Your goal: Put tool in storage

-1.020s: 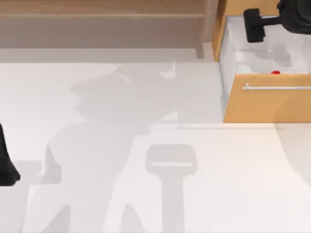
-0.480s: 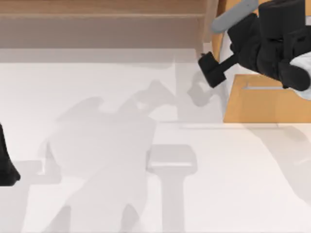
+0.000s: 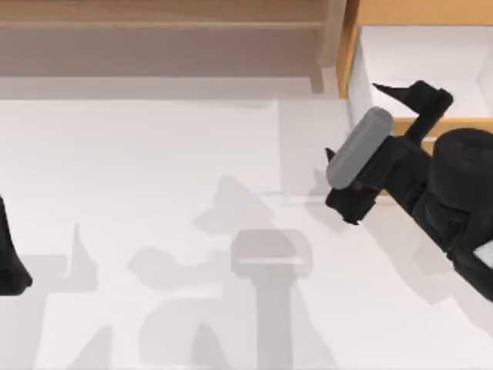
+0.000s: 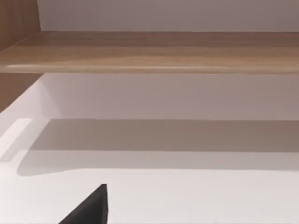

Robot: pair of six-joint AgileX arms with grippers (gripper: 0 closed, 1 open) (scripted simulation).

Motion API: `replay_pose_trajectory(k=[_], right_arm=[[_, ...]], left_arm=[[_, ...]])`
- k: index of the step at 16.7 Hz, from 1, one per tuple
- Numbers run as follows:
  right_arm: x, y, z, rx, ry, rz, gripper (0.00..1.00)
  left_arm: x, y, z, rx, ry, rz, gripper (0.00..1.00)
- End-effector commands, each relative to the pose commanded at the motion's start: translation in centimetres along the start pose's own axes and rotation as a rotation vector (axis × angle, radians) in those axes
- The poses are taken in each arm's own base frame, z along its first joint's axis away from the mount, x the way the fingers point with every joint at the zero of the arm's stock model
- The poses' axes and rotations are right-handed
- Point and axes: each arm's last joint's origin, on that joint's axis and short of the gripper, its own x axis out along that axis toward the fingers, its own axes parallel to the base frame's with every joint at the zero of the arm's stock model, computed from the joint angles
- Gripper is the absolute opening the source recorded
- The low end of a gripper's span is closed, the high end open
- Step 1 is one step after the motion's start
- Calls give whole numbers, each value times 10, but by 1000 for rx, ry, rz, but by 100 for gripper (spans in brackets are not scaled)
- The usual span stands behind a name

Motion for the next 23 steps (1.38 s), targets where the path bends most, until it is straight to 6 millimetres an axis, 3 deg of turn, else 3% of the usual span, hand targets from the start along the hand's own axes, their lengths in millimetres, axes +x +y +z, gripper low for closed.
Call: replay_pose_trajectory(k=[5, 11, 19, 23], right_arm=[[-42, 15, -37, -364, 78, -183, 100], [-70, 9, -73, -628, 310, -320, 100], [-70, 8, -76, -645, 332, -327, 100], [-55, 1, -80, -645, 334, -331, 100]], left_arm=[[0, 0, 0, 0, 0, 0, 100], [0, 0, 0, 0, 0, 0, 100], [0, 0, 0, 0, 0, 0, 100], [0, 0, 0, 0, 0, 0, 100]])
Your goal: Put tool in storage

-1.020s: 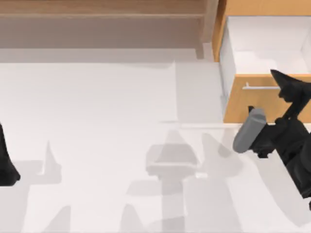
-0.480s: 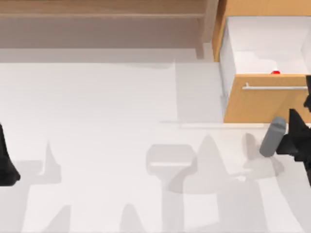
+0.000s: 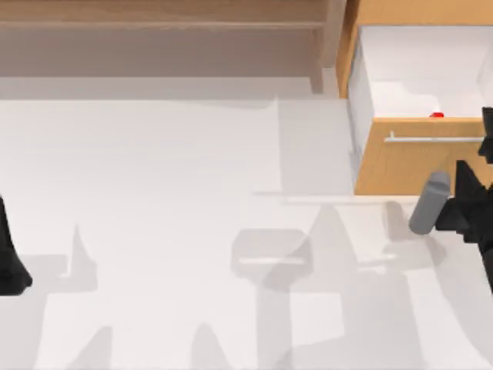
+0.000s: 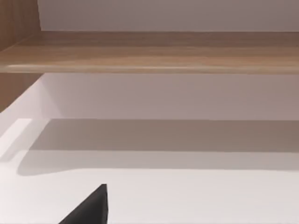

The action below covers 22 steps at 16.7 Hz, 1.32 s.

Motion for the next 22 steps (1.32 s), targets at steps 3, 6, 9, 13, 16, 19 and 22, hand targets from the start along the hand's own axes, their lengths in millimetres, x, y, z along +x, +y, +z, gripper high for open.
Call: replay_pose_trajectory(k=[3, 6, 9, 13, 16, 19, 22], right_arm=[[7, 0, 0, 0, 0, 0, 100], [7, 0, 0, 0, 0, 0, 92], [7, 0, 0, 0, 0, 0, 70], [7, 0, 0, 0, 0, 0, 40], [7, 0, 0, 0, 0, 0, 17], [7, 0, 0, 0, 0, 0, 0], [7, 0, 0, 0, 0, 0, 0]], left_arm=[[0, 0, 0, 0, 0, 0, 100], [0, 0, 0, 0, 0, 0, 100], [0, 0, 0, 0, 0, 0, 100], [0, 0, 0, 0, 0, 0, 100], [0, 0, 0, 0, 0, 0, 100], [0, 0, 0, 0, 0, 0, 100], [0, 0, 0, 0, 0, 0, 100]])
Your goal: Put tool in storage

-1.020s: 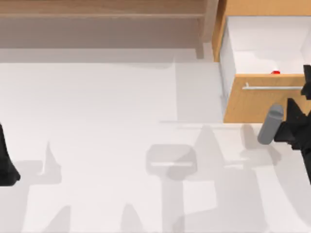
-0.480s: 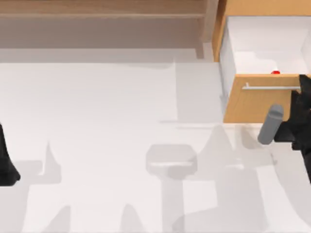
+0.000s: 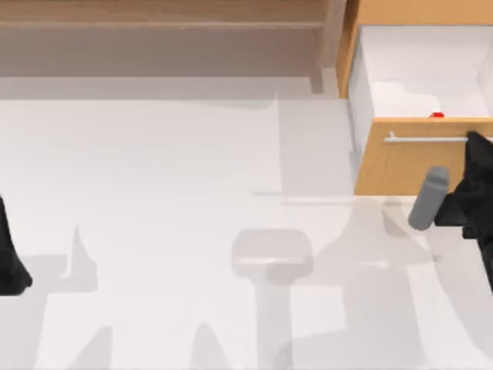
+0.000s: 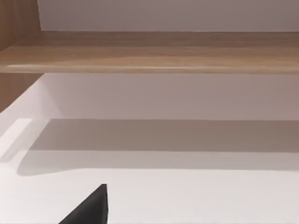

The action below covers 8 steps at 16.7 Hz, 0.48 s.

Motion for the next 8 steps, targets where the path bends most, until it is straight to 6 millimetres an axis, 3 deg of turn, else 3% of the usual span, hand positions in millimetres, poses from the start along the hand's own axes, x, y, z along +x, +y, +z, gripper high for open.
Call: replay_pose_trajectory(k=[6, 8], right_arm=[[0, 1, 0, 1, 1, 7, 0], [9, 2, -1, 1, 10, 12, 0]], left_arm=[[0, 0, 0, 0, 0, 0, 100], [0, 0, 0, 0, 0, 0, 100]])
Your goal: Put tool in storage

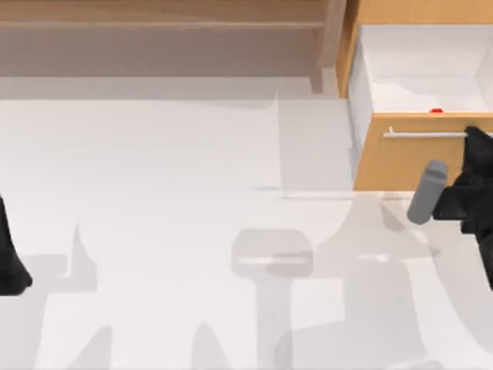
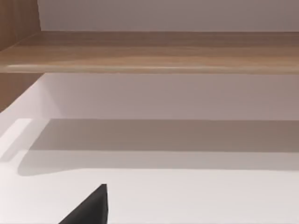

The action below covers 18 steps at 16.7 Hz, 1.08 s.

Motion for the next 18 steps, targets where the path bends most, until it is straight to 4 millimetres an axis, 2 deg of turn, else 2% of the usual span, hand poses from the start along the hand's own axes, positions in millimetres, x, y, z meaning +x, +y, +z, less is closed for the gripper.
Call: replay_pose_trajectory(k=[6, 8, 13, 18], right_arm=[[48, -2, 2, 1, -9, -8, 0], [54, -2, 2, 0, -11, -6, 0], [56, -1, 2, 2, -9, -1, 0], [91, 1, 3, -1, -10, 7, 0]], left_arm=[[0, 0, 0, 0, 0, 0, 100], [0, 0, 0, 0, 0, 0, 100], [0, 0, 0, 0, 0, 0, 100], [0, 0, 0, 0, 0, 0, 100]])
